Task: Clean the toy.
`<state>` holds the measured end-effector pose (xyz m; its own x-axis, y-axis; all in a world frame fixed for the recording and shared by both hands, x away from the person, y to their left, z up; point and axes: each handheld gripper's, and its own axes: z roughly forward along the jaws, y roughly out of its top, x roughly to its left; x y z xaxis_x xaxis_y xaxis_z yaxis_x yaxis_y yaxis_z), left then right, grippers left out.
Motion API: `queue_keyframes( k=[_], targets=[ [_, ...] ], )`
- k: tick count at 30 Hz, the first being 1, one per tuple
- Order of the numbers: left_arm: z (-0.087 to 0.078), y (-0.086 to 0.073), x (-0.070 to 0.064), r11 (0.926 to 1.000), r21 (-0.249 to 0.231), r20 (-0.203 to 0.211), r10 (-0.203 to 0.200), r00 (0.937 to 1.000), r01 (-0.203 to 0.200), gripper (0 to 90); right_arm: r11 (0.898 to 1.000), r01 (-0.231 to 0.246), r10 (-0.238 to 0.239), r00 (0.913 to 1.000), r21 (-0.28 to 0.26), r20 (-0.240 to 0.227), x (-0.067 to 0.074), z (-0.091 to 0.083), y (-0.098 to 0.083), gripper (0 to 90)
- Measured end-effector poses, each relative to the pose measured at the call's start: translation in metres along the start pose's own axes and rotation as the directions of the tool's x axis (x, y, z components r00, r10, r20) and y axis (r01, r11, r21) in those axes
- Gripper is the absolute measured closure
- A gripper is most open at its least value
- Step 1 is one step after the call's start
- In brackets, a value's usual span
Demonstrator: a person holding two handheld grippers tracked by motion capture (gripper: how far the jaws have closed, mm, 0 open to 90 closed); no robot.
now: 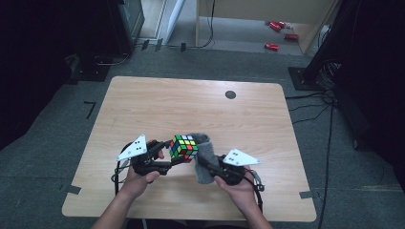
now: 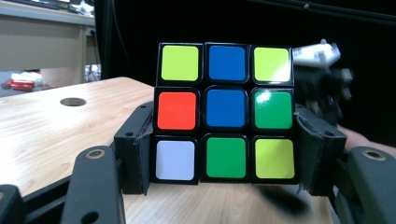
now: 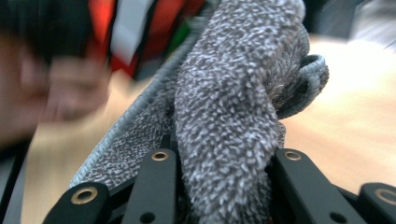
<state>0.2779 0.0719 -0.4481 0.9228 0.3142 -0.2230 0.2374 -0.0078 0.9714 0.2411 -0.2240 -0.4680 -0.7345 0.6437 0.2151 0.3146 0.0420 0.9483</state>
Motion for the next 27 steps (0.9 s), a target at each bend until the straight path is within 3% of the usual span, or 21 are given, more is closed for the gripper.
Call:
queue_keyframes(
  k=[2, 4, 5, 8, 10, 11, 13, 14, 16, 17, 19, 22, 24, 26, 27],
  targets=[
    [0.003, -0.001, -0.002, 1.0000, 0.007, 0.015, 0.000, 0.9999, 0.000, 34.5, 0.997, -0.019, 0.018, 0.9997, -0.081, -0.015, -0.003, -0.008, 0.005, 71.7],
    [0.004, -0.001, -0.003, 1.0000, 0.005, 0.026, -0.002, 0.9997, 0.002, 34.5, 0.996, 0.037, -0.041, 0.9981, -0.080, -0.046, 0.000, -0.006, 0.005, 71.5],
    [0.004, 0.000, -0.003, 1.0000, 0.003, 0.029, -0.004, 0.9996, 0.004, 34.6, 0.992, 0.097, -0.101, 0.9934, -0.075, -0.054, 0.004, -0.004, 0.003, 71.6],
    [0.001, 0.001, -0.001, 0.9998, -0.010, 0.029, -0.018, 0.9994, 0.018, 34.6, 0.979, 0.202, -0.202, 0.9714, -0.019, -0.124, 0.014, 0.007, -0.006, 71.8],
    [-0.001, 0.002, 0.001, 0.9995, -0.016, 0.022, -0.027, 0.9994, 0.027, 34.5, 0.966, 0.252, -0.240, 0.9541, 0.050, -0.179, 0.019, 0.013, -0.011, 71.6],
    [-0.001, 0.002, 0.002, 0.9993, -0.019, 0.021, -0.031, 0.9993, 0.031, 34.5, 0.961, 0.268, -0.253, 0.9502, 0.064, -0.182, 0.021, 0.015, -0.013, 71.5],
    [-0.001, 0.002, 0.002, 0.9994, -0.017, 0.016, -0.030, 0.9994, 0.030, 34.5, 0.960, 0.267, -0.250, 0.9534, 0.081, -0.168, 0.021, 0.016, -0.013, 71.3],
    [-0.001, 0.001, 0.002, 0.9995, -0.015, 0.020, -0.029, 0.9994, 0.029, 34.5, 0.967, 0.243, -0.230, 0.9617, 0.076, -0.149, 0.019, 0.015, -0.012, 71.4],
    [-0.001, 0.001, 0.001, 0.9996, -0.012, 0.027, -0.027, 0.9993, 0.027, 34.5, 0.984, 0.174, -0.171, 0.9829, 0.032, -0.068, 0.009, 0.009, -0.007, 71.6],
    [0.000, 0.001, 0.001, 0.9995, -0.011, 0.031, -0.030, 0.9991, 0.030, 34.5, 0.989, 0.146, -0.146, 0.9888, 0.005, -0.030, 0.006, 0.005, -0.005, 71.6],
    [0.002, 0.000, 0.000, 0.9994, -0.004, 0.037, -0.034, 0.9987, 0.034, 34.5, 0.990, 0.136, -0.136, 0.9907, -0.038, 0.000, 0.005, 0.002, -0.002, 71.5],
    [0.003, -0.001, 0.001, 0.9993, 0.000, 0.039, -0.037, 0.9986, 0.037, 34.5, 0.981, 0.192, -0.194, 0.9791, -0.039, -0.060, 0.016, 0.006, -0.003, 71.3],
    [0.001, 0.000, 0.002, 0.9990, -0.002, 0.024, -0.044, 0.9987, 0.044, 34.5, 0.970, 0.245, -0.243, 0.9643, 0.007, -0.105, 0.022, 0.012, -0.008, 71.4],
    [-0.001, 0.001, 0.004, 0.9990, -0.007, 0.004, -0.044, 0.9990, 0.045, 34.5, 0.957, 0.279, -0.258, 0.9438, 0.080, -0.207, 0.026, 0.017, -0.014, 70.7],
    [-0.002, 0.001, 0.005, 0.9989, -0.008, -0.009, -0.047, 0.9989, 0.047, 34.5, 0.948, 0.298, -0.270, 0.9378, 0.109, -0.219, 0.027, 0.018, -0.015, 70.6]
  ],
)
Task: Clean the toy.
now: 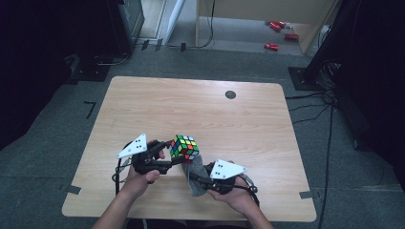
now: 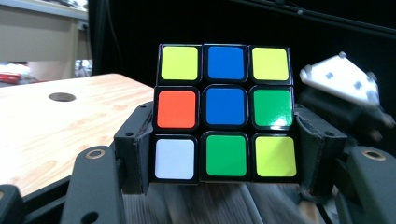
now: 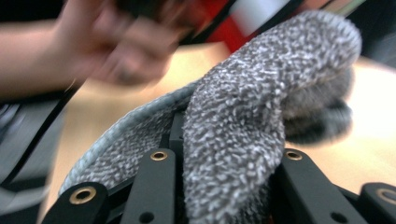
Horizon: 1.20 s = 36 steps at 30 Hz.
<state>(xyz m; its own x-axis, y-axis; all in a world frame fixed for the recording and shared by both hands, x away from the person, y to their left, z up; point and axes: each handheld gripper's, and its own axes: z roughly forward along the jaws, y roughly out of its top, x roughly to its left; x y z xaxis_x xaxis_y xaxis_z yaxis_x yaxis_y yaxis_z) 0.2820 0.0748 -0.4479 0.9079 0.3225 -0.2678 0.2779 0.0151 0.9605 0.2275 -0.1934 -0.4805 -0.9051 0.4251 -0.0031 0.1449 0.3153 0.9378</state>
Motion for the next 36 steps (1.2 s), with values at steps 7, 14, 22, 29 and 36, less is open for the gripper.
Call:
queue_keyframes(
  k=[7, 14, 22, 29, 36],
  targets=[
    [0.002, -0.002, 0.002, 0.9992, 0.034, -0.069, 0.025, 0.9973, -0.022, 34.6, 0.989, -0.144, 0.143, 0.9593, -0.016, 0.243, -0.031, -0.026, 0.000, 70.8],
    [0.007, -0.006, 0.001, 0.9954, 0.083, -0.167, 0.061, 0.9841, -0.048, 34.6, 0.960, -0.270, 0.260, 0.7762, -0.070, 0.574, -0.070, -0.070, -0.014, 70.7],
    [0.017, -0.017, 0.005, 0.9806, 0.188, -0.326, 0.115, 0.9383, -0.054, 34.6, 0.924, -0.375, 0.322, 0.6608, -0.073, 0.678, -0.096, -0.088, -0.038, 69.8],
    [0.020, -0.022, 0.010, 0.9720, 0.232, -0.398, 0.131, 0.9080, -0.039, 34.6, 0.916, -0.402, 0.286, 0.6508, 0.000, 0.703, -0.101, -0.077, -0.052, 69.2],
    [0.022, -0.028, 0.019, 0.9605, 0.277, -0.455, 0.113, 0.8830, 0.020, 34.6, 0.896, -0.442, 0.284, 0.6471, 0.045, 0.708, -0.103, -0.064, -0.063, 69.1]
  ],
)
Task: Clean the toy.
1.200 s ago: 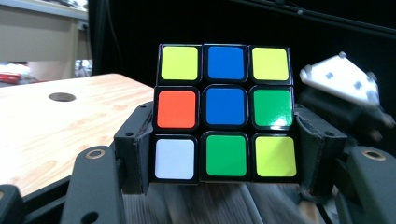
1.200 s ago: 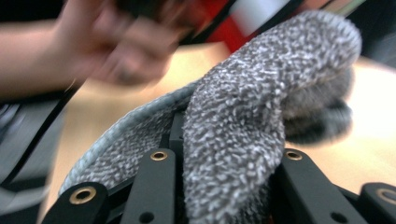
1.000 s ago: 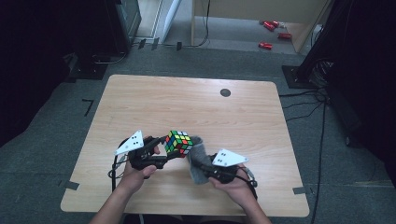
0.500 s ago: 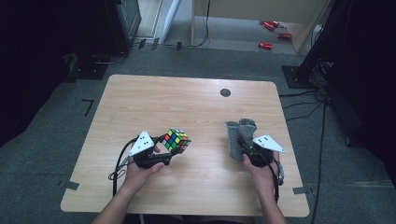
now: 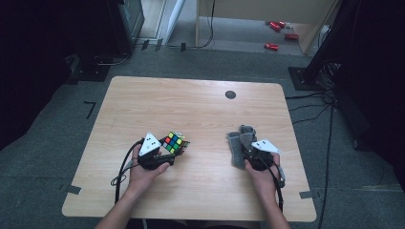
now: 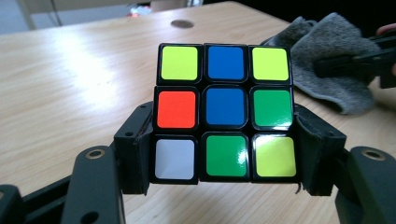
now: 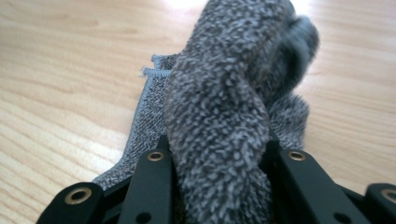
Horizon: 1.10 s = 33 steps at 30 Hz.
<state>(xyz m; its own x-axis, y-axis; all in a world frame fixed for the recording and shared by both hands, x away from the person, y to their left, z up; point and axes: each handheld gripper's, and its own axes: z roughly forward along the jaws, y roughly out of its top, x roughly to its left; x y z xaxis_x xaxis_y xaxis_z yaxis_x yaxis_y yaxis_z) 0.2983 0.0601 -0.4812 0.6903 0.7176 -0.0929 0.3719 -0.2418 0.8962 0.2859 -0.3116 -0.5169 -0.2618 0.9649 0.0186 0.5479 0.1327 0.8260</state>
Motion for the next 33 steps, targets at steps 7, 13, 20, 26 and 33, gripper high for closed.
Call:
queue_keyframes(
  k=[7, 13, 20, 26, 33],
  targets=[
    [0.006, -0.004, 0.005, 0.9978, 0.058, -0.046, -0.030, 0.9985, 0.032, 34.5, 0.999, 0.039, -0.039, 0.9990, 0.037, 0.021, 0.006, 0.005, -0.001, 69.5],
    [0.009, -0.006, 0.007, 0.9956, 0.081, -0.060, -0.042, 0.9973, 0.047, 34.6, 0.998, 0.025, -0.026, 0.9997, 0.052, 0.006, 0.006, 0.007, -0.001, 45.6],
    [0.012, -0.008, 0.009, 0.9930, 0.105, -0.070, -0.048, 0.9964, 0.055, 34.5, 0.998, -0.046, 0.045, 0.9989, -0.053, -0.015, 0.005, -0.011, 0.010, 16.7],
    [0.017, -0.009, 0.012, 0.9857, 0.145, -0.084, -0.074, 0.9937, 0.086, 34.5, 0.994, -0.092, 0.090, 0.9954, -0.052, -0.032, 0.001, -0.026, 0.021, 12.7],
    [0.023, -0.006, 0.009, 0.9816, 0.182, -0.107, -0.037, 0.9936, 0.056, 34.3, 0.998, -0.062, 0.062, 0.9980, -0.022, -0.006, 0.005, -0.025, 0.018, 12.7]
  ],
)
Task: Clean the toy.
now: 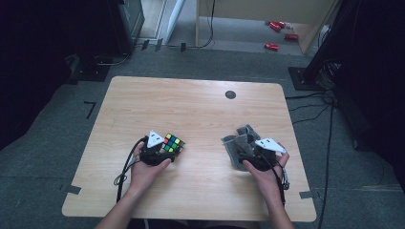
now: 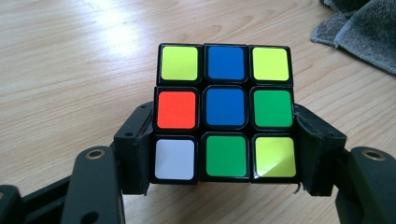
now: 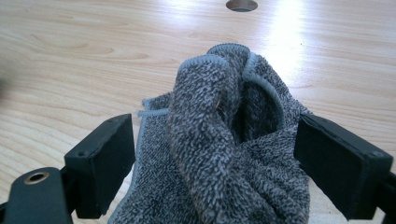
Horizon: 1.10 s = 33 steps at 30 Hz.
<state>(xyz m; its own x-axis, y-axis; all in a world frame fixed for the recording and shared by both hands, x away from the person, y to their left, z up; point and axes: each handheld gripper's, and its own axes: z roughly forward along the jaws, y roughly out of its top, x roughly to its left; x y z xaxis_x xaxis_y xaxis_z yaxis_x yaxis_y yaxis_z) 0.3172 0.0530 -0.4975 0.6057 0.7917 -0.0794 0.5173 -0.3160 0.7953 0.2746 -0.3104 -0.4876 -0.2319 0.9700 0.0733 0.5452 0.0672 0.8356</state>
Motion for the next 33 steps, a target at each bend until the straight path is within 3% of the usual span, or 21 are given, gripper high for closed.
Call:
queue_keyframes(
  k=[4, 12, 18, 28, 31, 33],
  targets=[
    [0.006, 0.000, -0.005, 0.9989, 0.006, -0.028, 0.047, 0.9985, -0.047, 33.5, 1.000, 0.004, -0.004, 1.0000, 0.001, 0.000, 0.002, -0.002, -0.002, 12.9],
    [0.013, -0.001, -0.008, 0.9981, 0.016, -0.032, 0.060, 0.9977, -0.060, 32.0, 1.000, 0.008, -0.008, 0.9999, 0.000, 0.009, 0.001, -0.005, -0.005, 13.3],
    [0.020, -0.006, -0.003, 0.9980, 0.056, -0.019, 0.030, 0.9994, -0.029, 31.5, 1.000, 0.013, -0.013, 0.9999, 0.003, -0.003, 0.001, -0.004, -0.006, 16.0],
    [0.018, -0.006, 0.000, 0.9990, 0.043, -0.018, 0.004, 0.9998, -0.003, 33.3, 1.000, 0.005, -0.005, 0.9999, -0.003, -0.013, 0.000, -0.004, -0.006, 16.7],
    [0.016, -0.004, 0.000, 0.9988, 0.047, -0.003, -0.018, 0.9998, 0.018, 18.0, 1.000, 0.006, -0.006, 0.9994, -0.008, -0.034, -0.001, -0.006, -0.003, 13.3],
    [0.013, -0.002, -0.002, 0.9969, 0.067, -0.046, -0.038, 0.9982, 0.041, 11.9, 1.000, -0.004, 0.004, 0.9987, -0.014, -0.052, -0.003, -0.010, 0.002, 12.5]
  ],
)
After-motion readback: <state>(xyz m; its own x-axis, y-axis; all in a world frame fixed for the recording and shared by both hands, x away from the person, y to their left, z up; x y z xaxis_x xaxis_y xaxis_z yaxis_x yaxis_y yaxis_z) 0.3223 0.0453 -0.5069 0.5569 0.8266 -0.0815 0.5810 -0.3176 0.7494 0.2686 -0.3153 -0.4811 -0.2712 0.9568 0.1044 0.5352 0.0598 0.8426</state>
